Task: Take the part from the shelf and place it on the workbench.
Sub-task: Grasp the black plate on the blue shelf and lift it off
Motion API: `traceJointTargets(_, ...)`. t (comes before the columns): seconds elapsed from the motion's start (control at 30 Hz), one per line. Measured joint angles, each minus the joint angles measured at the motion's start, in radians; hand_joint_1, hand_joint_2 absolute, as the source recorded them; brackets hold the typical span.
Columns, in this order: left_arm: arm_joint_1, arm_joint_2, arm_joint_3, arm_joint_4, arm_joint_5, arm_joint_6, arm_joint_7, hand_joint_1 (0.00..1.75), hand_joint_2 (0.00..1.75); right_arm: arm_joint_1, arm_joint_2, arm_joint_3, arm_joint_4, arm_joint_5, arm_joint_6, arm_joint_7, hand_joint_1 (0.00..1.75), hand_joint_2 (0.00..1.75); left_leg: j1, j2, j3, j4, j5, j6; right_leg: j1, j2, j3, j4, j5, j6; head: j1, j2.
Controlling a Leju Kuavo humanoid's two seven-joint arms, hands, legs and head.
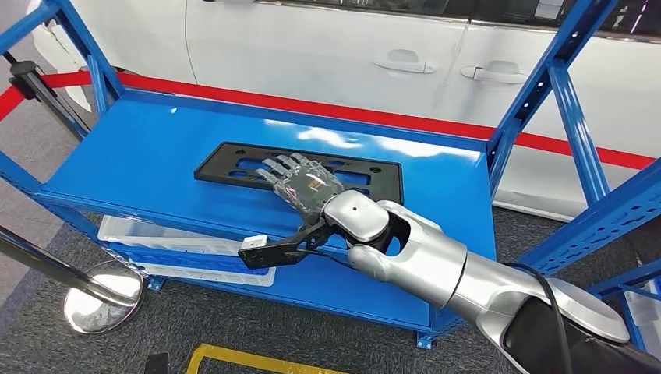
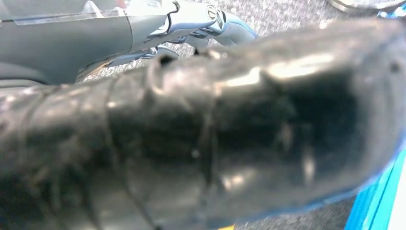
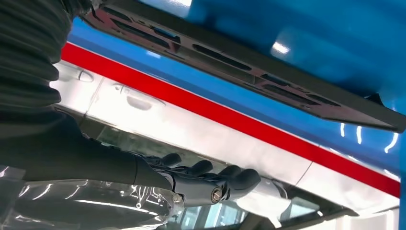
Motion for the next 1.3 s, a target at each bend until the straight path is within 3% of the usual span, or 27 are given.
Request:
traceJointTargets(0.07, -0.001, 0.001, -0.001, 0.0, 0.0, 0.002, 0.0, 0.0, 0.0, 0.001, 0.0, 0.0, 0.011, -0.022, 0.028, 0.0, 0.0, 1.75, -0.001, 0.0, 0.001, 0.003, -0.004, 0.006, -0.003, 0.0, -0.074, 0.132, -0.043, 0.002, 0.001, 0.0)
traceJointTargets(0.1, -0.001, 0.002, -0.001, 0.0, 0.001, 0.003, 0.001, 0.0, 0.0, 0.002, 0.0, 0.0, 0.017, -0.032, 0.041, -0.001, 0.0, 1.75, -0.002, -0.001, 0.001, 0.005, -0.006, 0.006, -0.004, 0.0, -0.095, 0.161, -0.041, 0.002, 0.001, 0.0)
traceJointTargets(0.13, 0.0, 0.002, -0.001, 0.0, 0.001, 0.003, 0.002, 0.0, 0.0, 0.002, 0.0, 0.001, 0.022, -0.04, 0.049, -0.001, 0.0, 1.75, -0.002, -0.002, 0.002, 0.008, -0.008, 0.006, -0.005, 0.0, -0.097, 0.149, -0.018, 0.002, 0.001, 0.0)
traceJointTargets(0.2, 0.001, 0.002, -0.001, 0.0, 0.003, 0.004, 0.003, 0.0, 0.0, 0.001, 0.0, 0.001, 0.03, -0.05, 0.059, -0.001, 0.0, 1.75, -0.001, -0.004, 0.005, 0.015, -0.016, 0.0, -0.007, 0.0, -0.049, 0.029, 0.057, -0.003, 0.001, 0.0)
traceJointTargets(0.27, -0.001, 0.002, -0.001, 0.0, 0.003, 0.005, 0.004, 0.0, 0.0, -0.001, 0.002, 0.003, 0.039, -0.059, 0.063, -0.002, 0.0, 1.75, -0.004, -0.006, 0.002, 0.024, -0.022, -0.01, -0.005, 0.001, 0.001, -0.082, 0.096, -0.007, 0.001, 0.0)
traceJointTargets(0.37, -0.001, 0.003, -0.002, 0.0, 0.003, 0.008, 0.008, 0.0, 0.0, -0.002, 0.006, 0.008, 0.055, -0.066, 0.064, -0.003, 0.0, 1.75, -0.005, -0.007, -0.001, 0.023, -0.022, -0.025, -0.002, 0.003, 0.012, -0.107, 0.096, -0.015, 0.001, 0.0)
traceJointTargets(0.43, -0.001, 0.005, -0.002, 0.0, 0.003, 0.01, 0.009, 0.0, 0.0, -0.003, 0.009, 0.01, 0.064, -0.068, 0.064, -0.004, 0.0, 1.75, -0.003, -0.004, -0.009, 0.043, -0.038, -0.035, -0.006, 0.003, 0.016, -0.114, 0.1, -0.025, -0.001, 0.0)
traceJointTargets(0.47, -0.002, 0.005, -0.002, 0.0, 0.003, 0.011, 0.009, 0.0, 0.0, -0.004, 0.012, 0.011, 0.068, -0.069, 0.064, -0.004, 0.0, 1.75, -0.003, -0.002, -0.025, 0.079, -0.06, -0.04, -0.009, 0.002, 0.018, -0.117, 0.102, -0.029, -0.002, 0.0)
traceJointTargets(0.53, -0.002, 0.005, -0.002, 0.0, 0.003, 0.011, 0.009, 0.0, 0.0, -0.005, 0.016, 0.013, 0.076, -0.069, 0.064, -0.006, 0.0, 1.75, -0.002, 0.0, -0.086, 0.204, -0.118, -0.047, -0.008, 0.001, 0.018, -0.118, 0.101, -0.034, -0.005, 0.0)
traceJointTargets(0.6, 0.0, 0.005, -0.002, 0.0, 0.003, 0.011, 0.01, 0.0, 0.0, -0.003, 0.017, 0.016, 0.083, -0.07, 0.065, -0.006, 0.0, 1.75, -0.001, 0.0, -0.134, 0.297, -0.142, -0.05, -0.005, 0.0, 0.018, -0.118, 0.101, -0.036, -0.005, 0.0)
traceJointTargets(0.63, 0.001, 0.006, -0.002, 0.0, 0.003, 0.011, 0.01, 0.0, 0.0, -0.002, 0.017, 0.018, 0.087, -0.07, 0.065, -0.006, 0.0, 1.75, -0.001, 0.0, -0.134, 0.292, -0.126, -0.048, -0.004, 0.0, 0.019, -0.118, 0.1, -0.037, -0.005, 0.0)
traceJointTargets(0.67, 0.002, 0.006, -0.002, 0.0, 0.003, 0.011, 0.011, 0.0, 0.0, -0.002, 0.017, 0.02, 0.09, -0.07, 0.065, -0.006, 0.0, 1.75, -0.002, 0.0, -0.115, 0.248, -0.095, -0.045, -0.004, 0.001, 0.02, -0.117, 0.1, -0.036, -0.005, 0.0)
traceJointTargets(0.73, 0.0, 0.007, -0.002, 0.0, 0.003, 0.011, 0.012, 0.0, 0.0, -0.004, 0.019, 0.021, 0.094, -0.07, 0.064, -0.007, 0.0, 1.75, -0.005, 0.0, -0.046, 0.107, -0.032, -0.034, -0.002, 0.002, 0.023, -0.117, 0.098, -0.034, -0.005, 0.0)
traceJointTargets(0.8, -0.002, 0.009, -0.003, 0.0, 0.001, 0.013, 0.017, 0.0, 0.0, -0.006, 0.021, 0.022, 0.101, -0.072, 0.063, -0.007, 0.0, 1.75, -0.011, -0.001, -0.006, 0.024, -0.012, -0.024, 0.0, 0.002, 0.022, -0.116, 0.096, -0.027, -0.005, 0.0)
traceJointTargets(0.93, -0.002, 0.011, -0.006, 0.0, 0.0, 0.022, 0.031, 0.0, 0.0, -0.005, 0.023, 0.028, 0.12, -0.07, 0.061, -0.009, 0.0, 1.75, -0.008, 0.0, 0.006, 0.002, -0.009, -0.007, -0.001, 0.002, 0.017, -0.105, 0.085, -0.006, -0.003, 0.0)
traceJointTargets(1.0, -0.003, 0.011, -0.008, 0.0, -0.001, 0.025, 0.037, 0.0, 0.0, -0.004, 0.023, 0.03, 0.133, -0.069, 0.06, -0.012, 0.0, 1.75, -0.003, 0.002, 0.013, -0.007, -0.005, 0.002, -0.002, 0.0, -0.02, -0.025, 0.039, 0.003, 0.0, 0.0)
traceJointTargets(1.07, -0.004, 0.012, -0.009, 0.0, -0.001, 0.027, 0.04, 0.0, 0.0, 0.001, 0.023, 0.034, 0.152, -0.06, 0.06, -0.009, 0.0, 1.75, -0.003, 0.002, 0.014, -0.007, -0.006, 0.006, -0.005, 0.0, -0.083, 0.101, -0.015, 0.009, 0.002, 0.0)
traceJointTargets(1.1, -0.004, 0.012, -0.01, 0.0, -0.001, 0.028, 0.041, 0.0, 0.0, 0.005, 0.023, 0.036, 0.163, -0.05, 0.061, -0.001, 0.0, 1.75, -0.003, 0.002, 0.013, -0.006, -0.007, 0.006, -0.007, 0.0, -0.105, 0.141, -0.022, 0.011, 0.002, 0.0)
traceJointTargets(1.13, -0.003, 0.012, -0.01, 0.0, -0.001, 0.028, 0.042, 0.0, 0.0, 0.007, 0.023, 0.039, 0.174, -0.037, 0.061, 0.01, 0.0, 1.75, -0.003, 0.001, 0.013, -0.003, -0.009, 0.006, -0.009, 0.0, -0.111, 0.147, -0.011, 0.013, 0.002, 0.0)
traceJointTargets(1.17, -0.003, 0.012, -0.01, 0.0, -0.001, 0.028, 0.043, 0.0, 0.0, 0.008, 0.023, 0.04, 0.184, -0.021, 0.061, 0.024, 0.0, 1.75, -0.002, 0.001, 0.013, 0.0, -0.011, 0.004, -0.01, 0.0, -0.098, 0.114, 0.017, 0.013, 0.002, 0.0)
traceJointTargets(1.23, -0.002, 0.012, -0.011, 0.0, -0.001, 0.028, 0.045, 0.0, 0.0, 0.006, 0.023, 0.041, 0.2, 0.012, 0.06, 0.052, 0.0, 1.75, -0.001, -0.001, 0.013, 0.01, -0.019, -0.004, -0.011, -0.001, -0.036, -0.014, 0.079, 0.01, 0.002, 0.0)
traceJointTargets(1.3, -0.003, 0.011, -0.012, 0.0, -0.001, 0.026, 0.044, 0.0, 0.0, 0.003, 0.025, 0.042, 0.214, 0.044, 0.062, 0.078, 0.0, 1.75, -0.003, -0.001, 0.009, 0.019, -0.024, -0.014, -0.008, 0.001, 0.004, -0.097, 0.101, 0.002, 0.002, 0.0)
